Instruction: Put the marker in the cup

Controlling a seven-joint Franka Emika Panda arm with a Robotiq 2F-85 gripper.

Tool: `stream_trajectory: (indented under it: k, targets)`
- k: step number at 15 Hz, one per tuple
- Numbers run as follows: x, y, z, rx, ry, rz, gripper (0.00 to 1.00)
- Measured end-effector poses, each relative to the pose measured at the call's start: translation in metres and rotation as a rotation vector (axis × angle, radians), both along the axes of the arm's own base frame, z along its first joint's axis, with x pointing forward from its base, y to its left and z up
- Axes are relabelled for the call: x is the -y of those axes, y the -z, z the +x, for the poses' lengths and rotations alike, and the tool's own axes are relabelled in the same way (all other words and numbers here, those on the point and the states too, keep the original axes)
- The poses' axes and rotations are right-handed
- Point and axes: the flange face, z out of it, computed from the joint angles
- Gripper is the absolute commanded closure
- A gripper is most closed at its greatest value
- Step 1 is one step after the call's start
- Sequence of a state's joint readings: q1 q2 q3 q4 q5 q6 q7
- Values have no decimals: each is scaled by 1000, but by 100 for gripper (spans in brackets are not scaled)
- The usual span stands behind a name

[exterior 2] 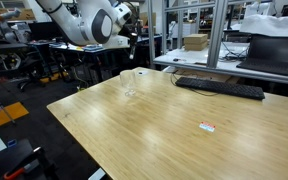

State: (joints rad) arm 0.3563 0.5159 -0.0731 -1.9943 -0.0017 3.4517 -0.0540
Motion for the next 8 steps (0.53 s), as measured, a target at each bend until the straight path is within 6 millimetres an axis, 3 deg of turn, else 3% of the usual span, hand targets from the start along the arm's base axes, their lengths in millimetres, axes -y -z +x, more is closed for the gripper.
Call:
stream_trajectory:
  k: [4, 8]
  targets:
    - [2, 48, -6, -74, 20, -19, 95]
    - [-1, 61, -11, -97, 31, -21, 95]
